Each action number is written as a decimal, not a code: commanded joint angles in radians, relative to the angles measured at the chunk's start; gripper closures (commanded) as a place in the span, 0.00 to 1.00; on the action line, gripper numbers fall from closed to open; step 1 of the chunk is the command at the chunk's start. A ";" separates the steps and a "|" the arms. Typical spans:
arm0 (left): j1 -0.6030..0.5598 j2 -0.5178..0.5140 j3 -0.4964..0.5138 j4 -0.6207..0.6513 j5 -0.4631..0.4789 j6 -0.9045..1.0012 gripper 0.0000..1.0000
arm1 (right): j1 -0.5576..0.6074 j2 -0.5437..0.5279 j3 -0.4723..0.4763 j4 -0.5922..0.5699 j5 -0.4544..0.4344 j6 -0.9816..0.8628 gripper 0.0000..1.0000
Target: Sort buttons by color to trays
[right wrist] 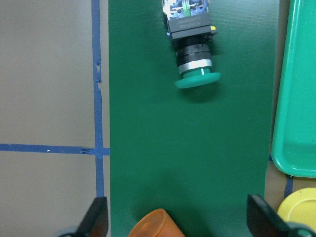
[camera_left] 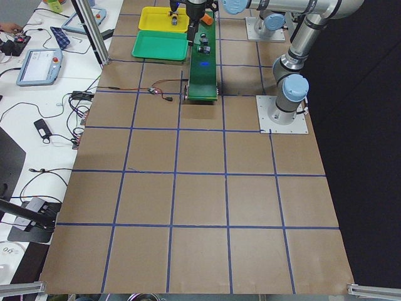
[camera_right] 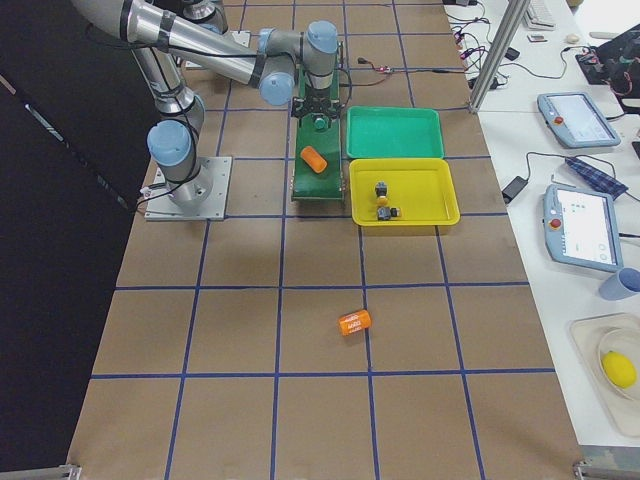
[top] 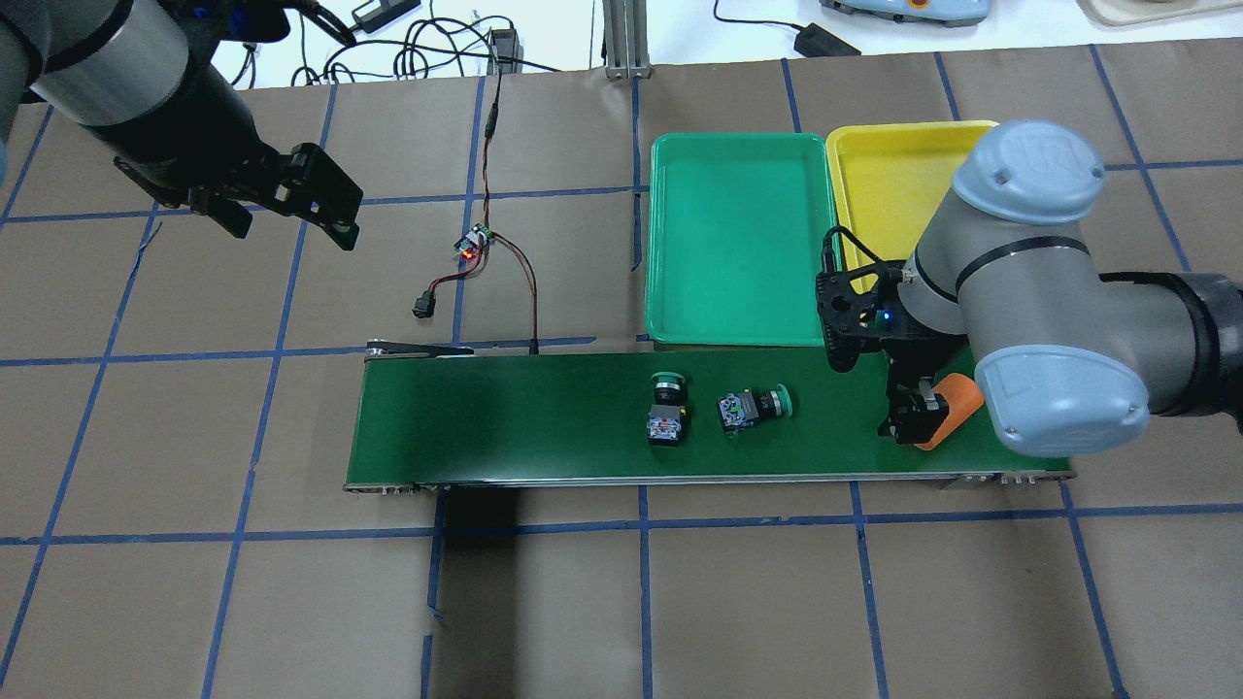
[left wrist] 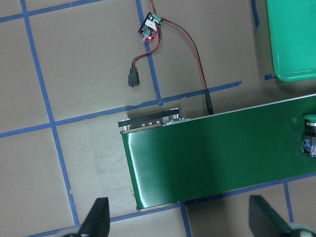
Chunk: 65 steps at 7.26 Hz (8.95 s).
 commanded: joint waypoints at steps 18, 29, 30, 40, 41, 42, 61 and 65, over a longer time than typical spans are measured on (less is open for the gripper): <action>0.002 0.005 0.002 0.000 -0.006 0.000 0.00 | -0.003 0.075 0.113 -0.259 -0.010 0.000 0.56; 0.015 0.002 0.018 0.011 -0.012 -0.001 0.00 | 0.024 0.414 -0.336 -0.256 -0.002 0.200 0.83; 0.015 0.002 0.016 0.011 -0.012 -0.001 0.00 | 0.041 0.431 -0.363 -0.213 -0.007 0.203 0.82; 0.015 0.000 0.018 0.011 -0.012 -0.001 0.00 | -0.049 0.367 -0.370 -0.135 -0.038 0.345 0.00; 0.015 0.000 0.016 0.011 -0.012 -0.001 0.00 | -0.054 0.338 -0.364 -0.133 -0.036 0.525 0.00; 0.017 0.002 0.018 0.011 -0.012 -0.001 0.00 | -0.067 0.321 -0.348 -0.133 -0.036 0.694 0.00; 0.015 0.002 0.016 0.011 -0.012 -0.001 0.00 | -0.170 0.043 0.123 -0.138 -0.034 1.480 0.83; 0.015 0.002 0.016 0.011 -0.011 -0.001 0.00 | -0.164 0.075 0.032 -0.158 0.098 1.632 0.78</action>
